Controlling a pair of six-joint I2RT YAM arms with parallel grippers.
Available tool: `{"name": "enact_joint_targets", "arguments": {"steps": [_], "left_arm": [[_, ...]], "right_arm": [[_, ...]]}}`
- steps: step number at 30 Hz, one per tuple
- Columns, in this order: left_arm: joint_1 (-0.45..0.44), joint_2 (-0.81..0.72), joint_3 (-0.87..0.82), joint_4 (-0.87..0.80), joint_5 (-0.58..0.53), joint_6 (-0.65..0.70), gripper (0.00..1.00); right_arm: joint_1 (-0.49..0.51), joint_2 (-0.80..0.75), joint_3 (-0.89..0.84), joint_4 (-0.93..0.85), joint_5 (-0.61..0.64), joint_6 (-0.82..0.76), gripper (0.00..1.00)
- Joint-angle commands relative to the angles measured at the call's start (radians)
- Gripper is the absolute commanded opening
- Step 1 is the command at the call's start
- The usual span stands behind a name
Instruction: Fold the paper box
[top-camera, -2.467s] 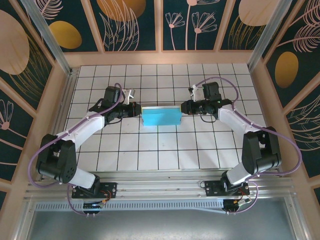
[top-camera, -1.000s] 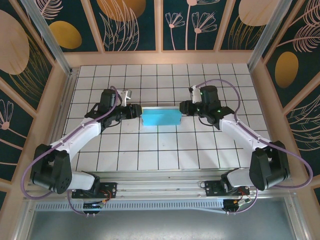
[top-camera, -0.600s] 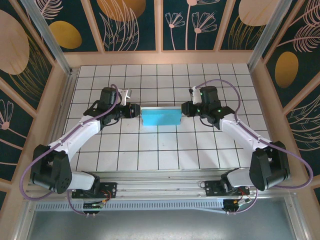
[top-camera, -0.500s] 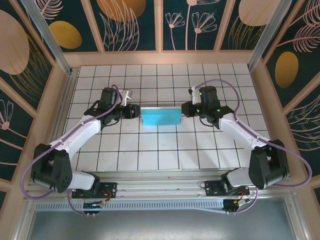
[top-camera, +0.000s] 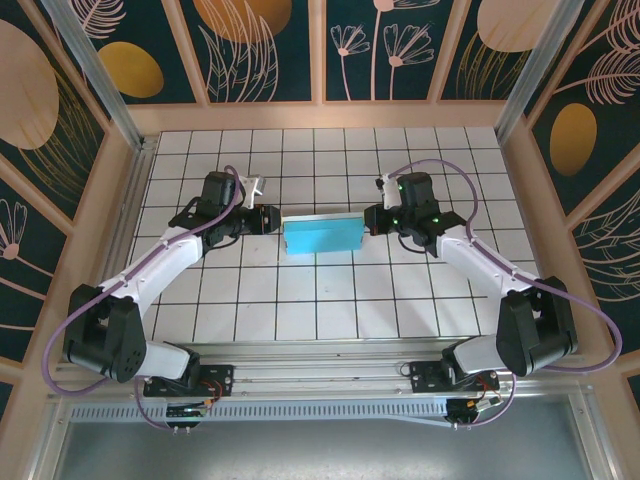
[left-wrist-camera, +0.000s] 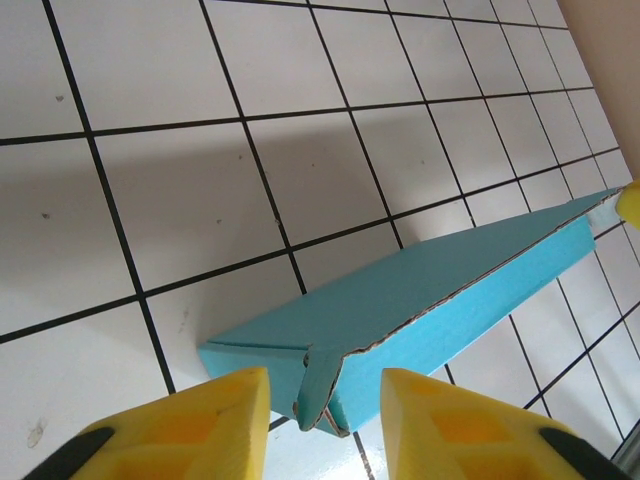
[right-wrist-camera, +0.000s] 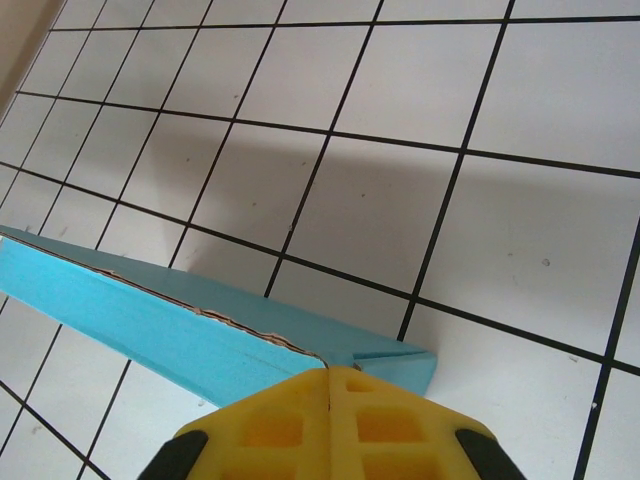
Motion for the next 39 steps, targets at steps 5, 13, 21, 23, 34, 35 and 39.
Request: {"name": "enact_joint_targets", "arguments": {"steps": [5,13,21,23,34,35,39], "left_arm": [[-0.015,0.027,0.067,-0.066,0.017,0.077,0.28],[-0.048,0.062,0.108,-0.113,-0.073,0.112,0.28],[-0.067,0.1,0.133,-0.137,-0.088,0.121,0.26],[-0.066,0.098,0.133,-0.14,-0.095,0.12,0.24],[-0.067,0.086,0.128,-0.171,-0.144,0.115,0.23],[-0.066,0.083,0.127,-0.171,-0.153,0.114,0.23],[-0.066,0.078,0.126,-0.168,-0.159,0.107,0.21]], "right_arm": [[-0.001,-0.001,0.027,-0.007,-0.002,-0.009,0.06],[0.001,-0.001,0.033,-0.008,-0.004,-0.01,0.06],[0.001,0.001,0.029,-0.005,-0.005,-0.008,0.06],[0.001,0.001,0.029,-0.007,-0.007,-0.009,0.06],[0.002,0.003,0.029,-0.007,-0.007,-0.011,0.06],[0.001,0.002,0.029,-0.006,-0.007,-0.009,0.06],[0.001,0.002,0.028,-0.007,-0.007,-0.008,0.06]]}}
